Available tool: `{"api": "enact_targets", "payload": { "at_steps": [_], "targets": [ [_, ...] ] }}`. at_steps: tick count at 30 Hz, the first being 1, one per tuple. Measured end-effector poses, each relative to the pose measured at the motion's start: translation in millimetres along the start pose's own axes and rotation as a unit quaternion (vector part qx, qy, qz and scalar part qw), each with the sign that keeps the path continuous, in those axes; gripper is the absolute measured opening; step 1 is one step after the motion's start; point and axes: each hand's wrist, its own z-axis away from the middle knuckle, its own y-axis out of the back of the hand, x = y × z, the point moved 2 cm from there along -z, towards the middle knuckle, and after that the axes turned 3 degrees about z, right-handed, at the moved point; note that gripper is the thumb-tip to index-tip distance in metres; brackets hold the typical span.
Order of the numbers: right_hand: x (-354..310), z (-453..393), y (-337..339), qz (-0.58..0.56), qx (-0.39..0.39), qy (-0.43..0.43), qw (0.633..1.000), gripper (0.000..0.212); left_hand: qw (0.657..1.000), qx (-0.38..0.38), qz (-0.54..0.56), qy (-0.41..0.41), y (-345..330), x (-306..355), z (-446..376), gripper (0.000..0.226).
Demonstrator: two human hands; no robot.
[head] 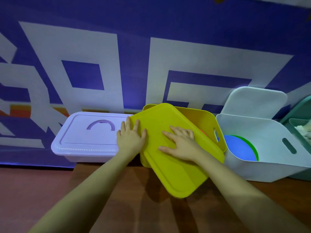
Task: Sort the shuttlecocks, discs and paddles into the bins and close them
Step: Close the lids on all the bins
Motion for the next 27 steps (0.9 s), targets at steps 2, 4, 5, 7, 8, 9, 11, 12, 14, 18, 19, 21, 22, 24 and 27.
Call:
{"api": "enact_targets", "payload": {
  "at_steps": [2,4,5,7,8,9,11,12,14,18,19,21,22,24,27],
  "targets": [
    [-10.6,12.6,-1.8,0.004,-0.018,0.001,1.0,0.089,1.0,0.002,0.005,0.01,2.0,-6.4,8.1,0.06],
    [-20.0,23.9,-3.2,0.017,-0.035,0.002,0.999,0.095,1.0,0.0,-0.002,0.009,4.4,-9.9,13.7,0.061],
    [-23.7,28.8,-5.2,0.024,-0.042,0.002,0.999,0.099,1.0,-0.005,-0.005,0.009,5.8,-10.9,15.7,0.062],
    [-28.9,35.9,-10.1,0.031,-0.05,-0.002,0.998,0.103,1.0,-0.016,-0.013,0.007,8.0,-13.2,18.1,0.063],
    [-30.6,38.3,-12.4,0.032,-0.051,-0.006,0.998,0.104,1.0,-0.02,-0.02,0.001,8.6,-14.6,19.4,0.064],
    [-31.1,39.8,-14.5,0.033,-0.051,-0.011,0.998,0.103,0.999,-0.022,-0.031,-0.009,8.8,-16.5,20.4,0.065],
    [-33.1,42.3,-17.0,0.04,-0.052,-0.014,0.998,0.096,0.998,-0.017,-0.052,-0.03,9.9,-23.0,23.7,0.072],
    [-33.6,43.4,-17.3,0.045,-0.053,-0.01,0.998,0.091,0.998,-0.014,-0.054,-0.042,11.6,-26.3,25.2,0.078],
    [-31.9,47.2,-17.8,0.045,-0.044,-0.003,0.998,0.078,0.995,-0.025,-0.057,-0.078,14.3,-32.4,28.8,0.073],
    [-13.4,65.7,-25.8,0.058,0.005,-0.012,0.998,0.059,0.979,-0.088,-0.12,-0.14,17.0,-38.7,41.3,0.083],
    [-7.8,71.7,-28.7,0.061,0.012,-0.02,0.998,0.06,0.976,-0.085,-0.135,-0.148,16.7,-39.2,45.0,0.096],
    [0.4,82.4,-34.1,0.061,0.021,-0.033,0.997,0.069,0.974,-0.071,-0.146,-0.16,13.4,-40.3,49.5,0.113],
    [3.7,86.0,-35.7,0.063,0.025,-0.043,0.997,0.074,0.974,-0.071,-0.146,-0.161,12.7,-40.0,50.6,0.117],
    [11.8,89.8,-37.4,0.075,0.049,-0.082,0.993,0.08,0.976,-0.071,-0.138,-0.153,11.7,-36.6,53.0,0.121],
    [23.9,91.0,-36.9,0.076,0.096,-0.139,0.983,0.084,0.982,-0.05,-0.137,-0.122,9.7,-28.3,55.8,0.122]
  ]
}}
